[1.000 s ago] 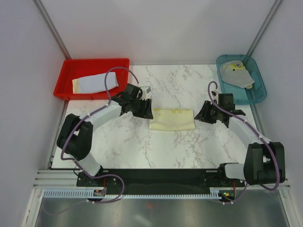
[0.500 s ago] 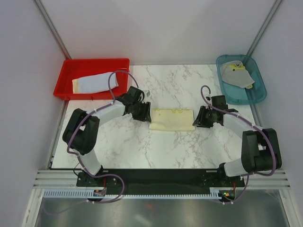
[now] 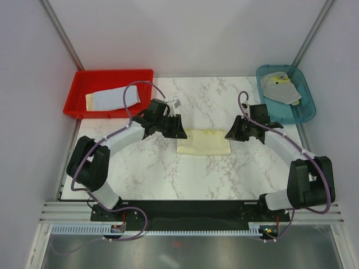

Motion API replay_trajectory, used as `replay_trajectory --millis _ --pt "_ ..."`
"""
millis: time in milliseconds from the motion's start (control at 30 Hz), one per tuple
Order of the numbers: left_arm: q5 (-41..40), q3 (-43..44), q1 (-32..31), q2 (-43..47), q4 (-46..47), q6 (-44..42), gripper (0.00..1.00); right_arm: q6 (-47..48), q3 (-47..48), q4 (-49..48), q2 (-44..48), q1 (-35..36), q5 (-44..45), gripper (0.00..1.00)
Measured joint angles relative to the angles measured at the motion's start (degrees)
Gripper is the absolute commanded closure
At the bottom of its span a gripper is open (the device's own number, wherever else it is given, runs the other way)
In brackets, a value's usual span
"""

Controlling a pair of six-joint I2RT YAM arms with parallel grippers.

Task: Fold and stack the towels
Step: Fold the towel

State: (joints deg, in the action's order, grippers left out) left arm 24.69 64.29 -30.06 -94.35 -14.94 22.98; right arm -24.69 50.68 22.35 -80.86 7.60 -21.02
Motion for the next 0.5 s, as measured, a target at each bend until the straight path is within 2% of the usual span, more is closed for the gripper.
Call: replay_trajectory --millis 133,267,400,500 --pt "2.95 -7.13 -0.24 -2.75 5.62 2.40 0.62 -1.25 -5.05 -6.12 -3.02 0.17 -2.80 0.83" --pt "3.04 -11.72 -0.24 -5.92 6.45 3.17 0.62 -1.42 -11.08 -9.03 -7.72 0.15 -3.69 0.84" --pt "2.86 -11.89 -0.24 -6.12 6.71 3.21 0.62 -1.29 -11.37 -10.80 -8.15 -0.04 -5.44 0.84" --pt "2.27 -9.84 -0.24 -6.10 5.38 3.17 0.59 -1.05 -11.06 -10.62 -7.96 0.02 -5.49 0.83"
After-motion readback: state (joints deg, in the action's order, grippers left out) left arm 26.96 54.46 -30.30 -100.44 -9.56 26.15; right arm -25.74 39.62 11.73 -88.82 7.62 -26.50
